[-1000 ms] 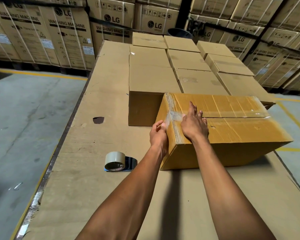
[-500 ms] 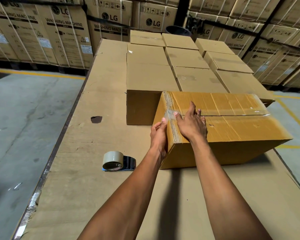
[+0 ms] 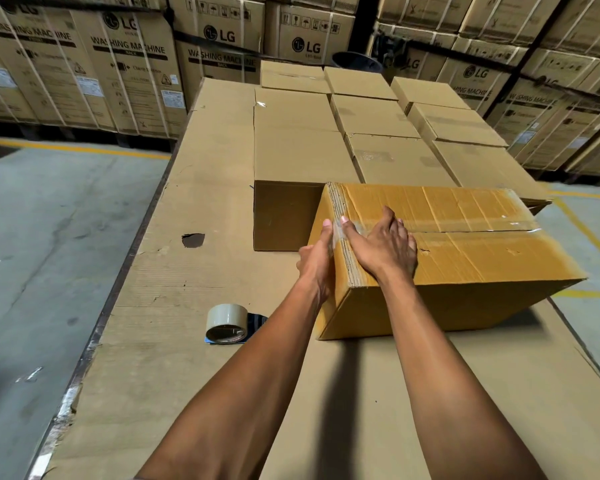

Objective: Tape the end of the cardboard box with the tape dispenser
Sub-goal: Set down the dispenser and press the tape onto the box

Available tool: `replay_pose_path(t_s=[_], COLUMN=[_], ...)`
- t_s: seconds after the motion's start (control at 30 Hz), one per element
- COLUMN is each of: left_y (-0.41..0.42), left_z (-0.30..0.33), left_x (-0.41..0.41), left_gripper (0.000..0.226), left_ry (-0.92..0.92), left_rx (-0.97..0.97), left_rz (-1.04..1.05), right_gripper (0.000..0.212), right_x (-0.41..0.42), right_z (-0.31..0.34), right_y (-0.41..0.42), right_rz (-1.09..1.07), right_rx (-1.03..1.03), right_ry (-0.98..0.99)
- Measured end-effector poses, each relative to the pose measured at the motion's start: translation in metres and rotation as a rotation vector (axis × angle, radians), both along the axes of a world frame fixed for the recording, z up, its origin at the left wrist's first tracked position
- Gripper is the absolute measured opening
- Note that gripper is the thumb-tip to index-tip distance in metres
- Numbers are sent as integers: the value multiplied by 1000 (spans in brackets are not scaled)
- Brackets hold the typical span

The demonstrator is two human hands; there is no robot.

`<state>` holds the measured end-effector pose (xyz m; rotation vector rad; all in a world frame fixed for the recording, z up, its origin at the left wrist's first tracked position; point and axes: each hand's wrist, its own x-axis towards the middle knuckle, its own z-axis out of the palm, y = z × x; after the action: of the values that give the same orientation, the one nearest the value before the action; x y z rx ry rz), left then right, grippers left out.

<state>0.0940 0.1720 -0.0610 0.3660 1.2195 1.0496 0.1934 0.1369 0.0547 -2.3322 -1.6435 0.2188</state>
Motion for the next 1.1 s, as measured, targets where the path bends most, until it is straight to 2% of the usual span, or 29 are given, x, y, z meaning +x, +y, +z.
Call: replay_pose_path(t_s=[0.03, 0.1, 0.27, 0.37, 0.53, 0.67, 0.73, 0.97, 1.1], left_y=[7, 3, -19, -22, -37, -55, -63, -83, -97], left_z=[-9, -6, 27, 29, 46, 57, 56, 41, 23], left_x=[2, -2, -16, -19, -38, -54, -69, -141, -174], left_gripper=[118, 109, 60, 52, 36, 16, 8, 12, 11], left_ry=[21, 27, 41, 61, 98, 75, 150, 443, 732], left_rx=[-11, -11, 19, -2, -68, 26, 104, 260, 309], left_rz=[-2, -22, -80, -85, -91, -113, -104, -32, -106], right_gripper=[115, 111, 78, 62, 58, 42, 36, 20, 24], right_x=[0, -1, -2, -4, -5, -7, -13, -85, -116], right_z=[0, 1, -2, -1, -1, 8, 12, -3, -41], right_y=[3, 6, 9, 8, 4, -7, -18, -55, -69], right_rz=[-3, -15, -28, -44, -67, -66, 10, 458, 607], right_rx=[17, 45, 99, 161, 261, 351, 419, 586, 473], right_ry=[-16, -32, 1, 25, 61, 137, 127, 127, 93])
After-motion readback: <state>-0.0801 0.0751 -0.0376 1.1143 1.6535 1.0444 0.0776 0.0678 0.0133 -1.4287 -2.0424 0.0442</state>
